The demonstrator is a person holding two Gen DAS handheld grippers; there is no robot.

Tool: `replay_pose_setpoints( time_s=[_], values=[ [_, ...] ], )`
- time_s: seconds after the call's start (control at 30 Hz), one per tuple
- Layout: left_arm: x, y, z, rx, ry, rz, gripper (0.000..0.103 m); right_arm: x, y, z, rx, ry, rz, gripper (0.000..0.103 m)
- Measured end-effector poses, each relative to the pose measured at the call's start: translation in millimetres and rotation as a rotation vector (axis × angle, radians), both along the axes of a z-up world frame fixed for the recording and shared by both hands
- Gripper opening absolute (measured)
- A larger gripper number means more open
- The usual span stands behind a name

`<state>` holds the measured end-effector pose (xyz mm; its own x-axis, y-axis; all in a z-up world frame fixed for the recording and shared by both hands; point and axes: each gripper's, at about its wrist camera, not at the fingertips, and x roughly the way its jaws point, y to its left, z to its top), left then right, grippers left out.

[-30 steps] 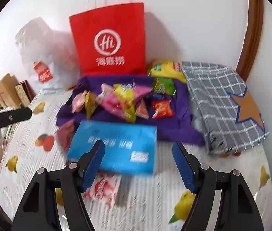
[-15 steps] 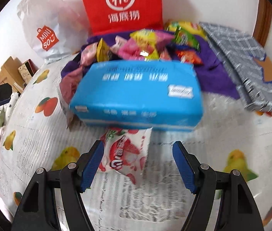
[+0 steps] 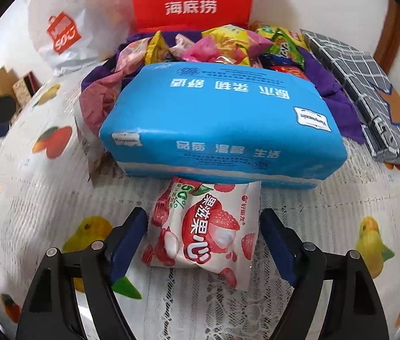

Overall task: Organize snacks
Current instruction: 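Grasp the pink lychee candy bag with the right tool while the left tool approaches the pink packet, then lift the lychee bag with the right tool while the left tool grasps the pink packet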

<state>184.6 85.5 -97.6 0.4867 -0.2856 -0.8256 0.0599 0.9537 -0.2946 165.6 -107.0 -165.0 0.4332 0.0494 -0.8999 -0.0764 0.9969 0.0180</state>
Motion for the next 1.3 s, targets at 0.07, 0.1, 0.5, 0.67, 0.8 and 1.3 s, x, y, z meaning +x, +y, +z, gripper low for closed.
replay_pose_setpoints(
  time_s=[0.07, 0.1, 0.5, 0.67, 0.8, 1.3],
  values=[
    [0, -2, -2, 0.006, 0.001, -0.001, 0.068, -1, -2, 1, -0.001, -0.020, 0.004, 0.071],
    [0, -4, -3, 0.007, 0.002, -0.001, 0.068, -2, -2, 2, -0.004, -0.028, 0.006, 0.068],
    [13, -23, -11, -0.029, 0.019, 0.008, 0.068, -14, -31, 6, -0.004, -0.034, 0.073, 0.058],
    [21, -30, -18, -0.034, 0.034, 0.017, 0.068, -19, -60, 6, -0.003, -0.046, 0.048, 0.058],
    [29, -30, -24, -0.057, 0.052, 0.041, 0.068, -20, -79, 5, -0.002, -0.059, 0.021, 0.059],
    [65, -38, -59, -0.124, 0.150, 0.079, 0.063, -16, -92, 3, 0.002, -0.087, 0.047, 0.060]
  ],
)
